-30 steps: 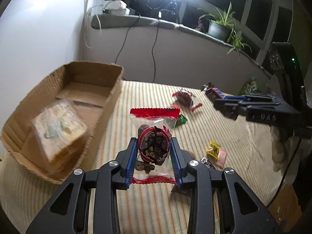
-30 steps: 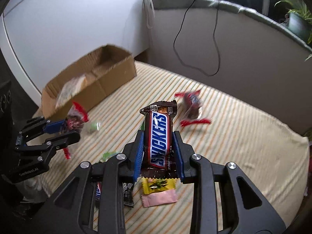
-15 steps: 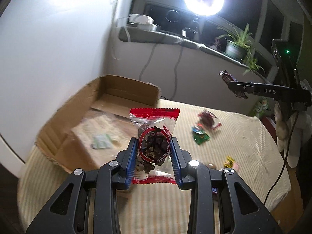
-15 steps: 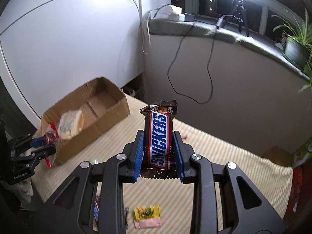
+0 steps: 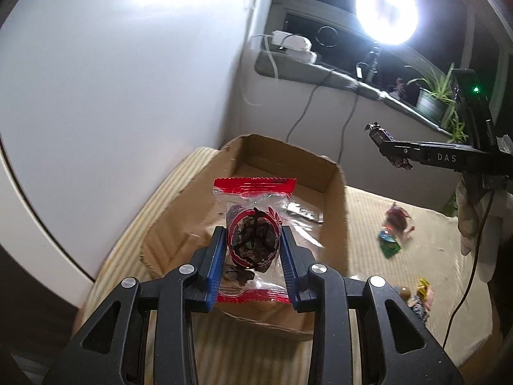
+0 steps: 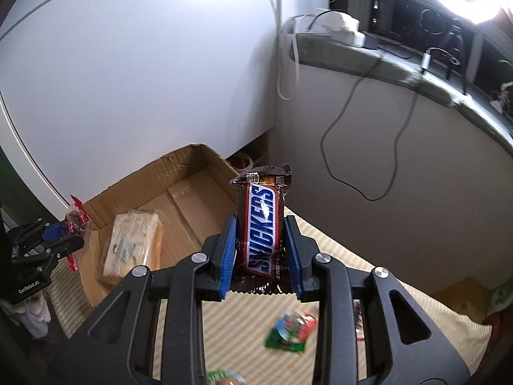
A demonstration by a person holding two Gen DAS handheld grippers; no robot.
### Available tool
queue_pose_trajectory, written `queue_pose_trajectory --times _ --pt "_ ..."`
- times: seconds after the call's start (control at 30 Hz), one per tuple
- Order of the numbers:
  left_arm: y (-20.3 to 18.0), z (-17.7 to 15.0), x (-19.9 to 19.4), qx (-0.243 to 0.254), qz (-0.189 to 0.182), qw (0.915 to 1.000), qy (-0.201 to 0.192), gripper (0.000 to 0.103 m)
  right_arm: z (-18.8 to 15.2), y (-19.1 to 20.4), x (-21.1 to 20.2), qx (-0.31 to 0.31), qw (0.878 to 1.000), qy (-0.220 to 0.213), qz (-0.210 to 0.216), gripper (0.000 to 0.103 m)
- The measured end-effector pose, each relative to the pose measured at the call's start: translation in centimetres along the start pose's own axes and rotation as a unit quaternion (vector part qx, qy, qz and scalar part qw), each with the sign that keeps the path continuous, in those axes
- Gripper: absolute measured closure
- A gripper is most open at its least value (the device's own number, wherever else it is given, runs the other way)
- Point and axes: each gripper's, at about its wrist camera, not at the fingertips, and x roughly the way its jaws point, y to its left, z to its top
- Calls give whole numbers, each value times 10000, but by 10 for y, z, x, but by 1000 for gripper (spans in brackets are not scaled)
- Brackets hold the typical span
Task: Organize snacks
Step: 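Carry both snacks to the cardboard box and open both tools to drop them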
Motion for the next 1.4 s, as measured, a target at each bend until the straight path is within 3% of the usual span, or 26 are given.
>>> queue_pose_trajectory --times 0.57,1.0,1.07,1.13,1.2,1.27,1.33,1.4 --pt "8 5 23 -71 98 9998 187 72 12 33 73 -186 9983 396 389 73" --pt "7 6 26 -14 88 9997 214 71 13 34 87 -166 9973 537 474 73" --pt "6 6 26 6 102 9997 210 69 13 36 87 -185 9973 529 469 73" --pt "5 6 25 12 121 9998 184 55 13 36 86 -183 9976 481 466 73" --pt "4 7 23 18 107 9998 140 51 14 37 84 -168 9978 442 464 67" --pt "3 7 21 23 106 9999 110 51 15 37 80 -170 9984 359 412 39" --pt "3 7 19 15 94 9999 96 51 15 37 74 -193 9987 257 391 33" --pt "1 7 16 23 79 9999 81 51 15 36 70 -188 9987 239 418 32"
